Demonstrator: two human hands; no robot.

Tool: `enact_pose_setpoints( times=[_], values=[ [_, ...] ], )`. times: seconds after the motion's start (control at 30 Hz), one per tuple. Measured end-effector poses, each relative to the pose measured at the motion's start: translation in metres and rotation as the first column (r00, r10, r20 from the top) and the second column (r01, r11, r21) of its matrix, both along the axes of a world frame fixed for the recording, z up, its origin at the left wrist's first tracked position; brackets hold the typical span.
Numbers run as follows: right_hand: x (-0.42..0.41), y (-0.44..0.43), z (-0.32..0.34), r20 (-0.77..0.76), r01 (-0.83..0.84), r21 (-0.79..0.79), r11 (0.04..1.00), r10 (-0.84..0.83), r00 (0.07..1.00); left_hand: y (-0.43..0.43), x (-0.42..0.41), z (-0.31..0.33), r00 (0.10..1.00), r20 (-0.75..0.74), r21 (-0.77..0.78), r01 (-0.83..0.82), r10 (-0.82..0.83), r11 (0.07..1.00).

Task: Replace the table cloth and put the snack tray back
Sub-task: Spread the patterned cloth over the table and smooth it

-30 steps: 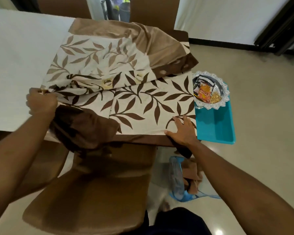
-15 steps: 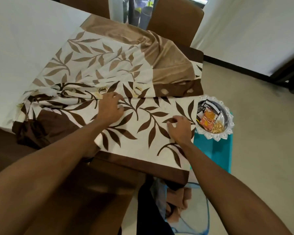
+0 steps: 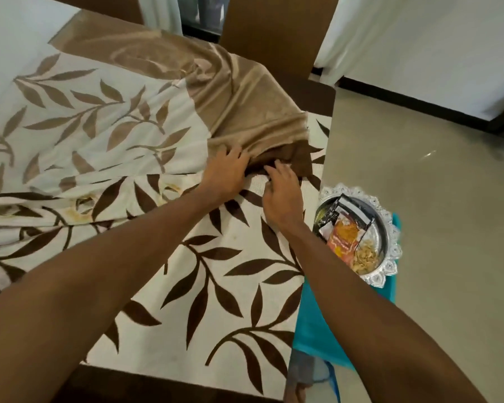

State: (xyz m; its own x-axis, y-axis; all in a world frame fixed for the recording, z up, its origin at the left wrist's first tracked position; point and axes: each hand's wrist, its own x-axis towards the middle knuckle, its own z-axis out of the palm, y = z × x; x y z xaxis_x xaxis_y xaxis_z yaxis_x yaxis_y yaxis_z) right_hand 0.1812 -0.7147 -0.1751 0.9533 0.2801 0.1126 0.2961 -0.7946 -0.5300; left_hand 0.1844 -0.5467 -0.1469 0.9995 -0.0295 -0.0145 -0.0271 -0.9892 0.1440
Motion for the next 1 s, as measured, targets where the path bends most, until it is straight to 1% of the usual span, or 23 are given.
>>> enact_pose_setpoints(
  times=[0.07,0.13,0.17,0.2,0.23,0.27,0.33,0.37,0.43,0.5,0.53,0.57,0.6,0.67,0.7,0.73,0.77,0.8,0.83,0.87,0.93,0.97,1.0],
  values=[
    [0.009,0.002,0.001,-0.016,-0.006,0.014,1.000,0.006,1.000,0.019,0.017,0.004,0.999,0.041,-0.171,-0.028,0.036,0.985],
    [0.015,0.005,0.002,0.006,-0.026,-0.023,0.999,0.026,1.000,0.040,0.030,0.013,0.978,0.026,-0.383,-0.183,0.208,0.905],
    [0.017,0.009,0.002,0.033,-0.056,-0.070,0.996,0.058,0.998,0.052,0.038,0.017,0.946,-0.018,-0.480,-0.291,0.323,0.827],
    [0.020,0.014,0.003,0.068,-0.092,-0.108,0.990,0.100,0.993,0.061,0.045,0.025,0.908,-0.064,-0.577,-0.373,0.414,0.727],
    [0.023,0.020,0.004,0.100,-0.125,-0.109,0.986,0.136,0.986,0.071,0.053,0.032,0.868,-0.110,-0.654,-0.430,0.485,0.622],
    [0.026,0.024,0.006,0.124,-0.149,-0.068,0.986,0.157,0.980,0.081,0.059,0.038,0.829,-0.136,-0.708,-0.464,0.542,0.532],
    [0.040,0.041,0.012,0.144,-0.154,0.020,0.988,0.150,0.978,0.117,0.073,0.057,0.742,-0.176,-0.743,-0.532,0.647,0.407],
    [0.048,0.047,0.013,0.124,-0.141,0.005,0.990,0.139,0.982,0.140,0.078,0.066,0.686,-0.187,-0.757,-0.557,0.703,0.341],
    [0.061,0.050,0.010,0.045,-0.119,-0.099,0.988,0.124,0.991,0.189,0.082,0.088,0.570,-0.197,-0.752,-0.610,0.798,0.250],
    [0.067,0.045,0.002,-0.035,-0.121,-0.223,0.967,0.117,0.993,0.249,0.076,0.106,0.492,-0.148,-0.743,-0.628,0.858,0.232],
    [0.065,0.041,-0.004,-0.055,-0.127,-0.268,0.955,0.116,0.992,0.277,0.071,0.114,0.465,-0.102,-0.754,-0.613,0.879,0.237],
    [0.064,0.039,-0.008,-0.053,-0.127,-0.295,0.947,0.116,0.992,0.300,0.063,0.126,0.417,-0.073,-0.748,-0.624,0.906,0.227],
    [0.062,0.037,-0.011,-0.034,-0.116,-0.308,0.944,0.111,0.993,0.323,0.056,0.129,0.369,-0.016,-0.714,-0.655,0.929,0.247],
    [0.059,0.038,-0.016,0.007,-0.081,-0.302,0.950,0.087,0.996,0.341,0.036,0.135,0.277,0.117,-0.523,-0.799,0.954,0.296],
    [0.059,0.040,-0.016,0.009,-0.064,-0.290,0.955,0.070,0.998,0.337,0.027,0.134,0.286,0.186,-0.437,-0.833,0.940,0.340],
    [0.059,0.043,-0.014,0.007,-0.045,-0.272,0.961,0.049,0.999,0.327,0.020,0.130,0.350,0.249,-0.380,-0.822,0.903,0.423],
    [0.061,0.046,-0.012,0.006,-0.024,-0.254,0.967,0.027,1.000,0.307,0.016,0.120,0.459,0.283,-0.328,-0.779,0.842,0.535],
    [0.063,0.048,-0.009,0.006,-0.004,-0.231,0.973,0.005,1.000,0.292,0.017,0.103,0.587,0.276,-0.259,-0.717,0.761,0.647],
    [0.066,0.050,-0.004,0.005,0.020,-0.199,0.980,-0.020,1.000,0.265,0.021,0.085,0.694,0.241,-0.187,-0.653,0.678,0.734],
    [0.070,0.051,0.001,0.007,0.044,-0.165,0.985,-0.044,0.999,0.238,0.026,0.069,0.781,0.172,-0.158,-0.580,0.600,0.799],
    [0.084,0.049,0.007,0.005,0.061,-0.131,0.990,-0.061,0.998,0.177,0.039,0.043,0.908,0.054,-0.123,-0.407,0.415,0.905],
    [0.094,0.046,0.008,0.003,0.050,-0.143,0.989,-0.050,0.999,0.148,0.046,0.034,0.947,0.023,-0.097,-0.317,0.321,0.943],
    [0.106,0.043,0.008,0.000,0.028,-0.169,0.985,-0.028,1.000,0.126,0.054,0.026,0.977,0.025,-0.084,-0.209,0.212,0.974]
  ],
)
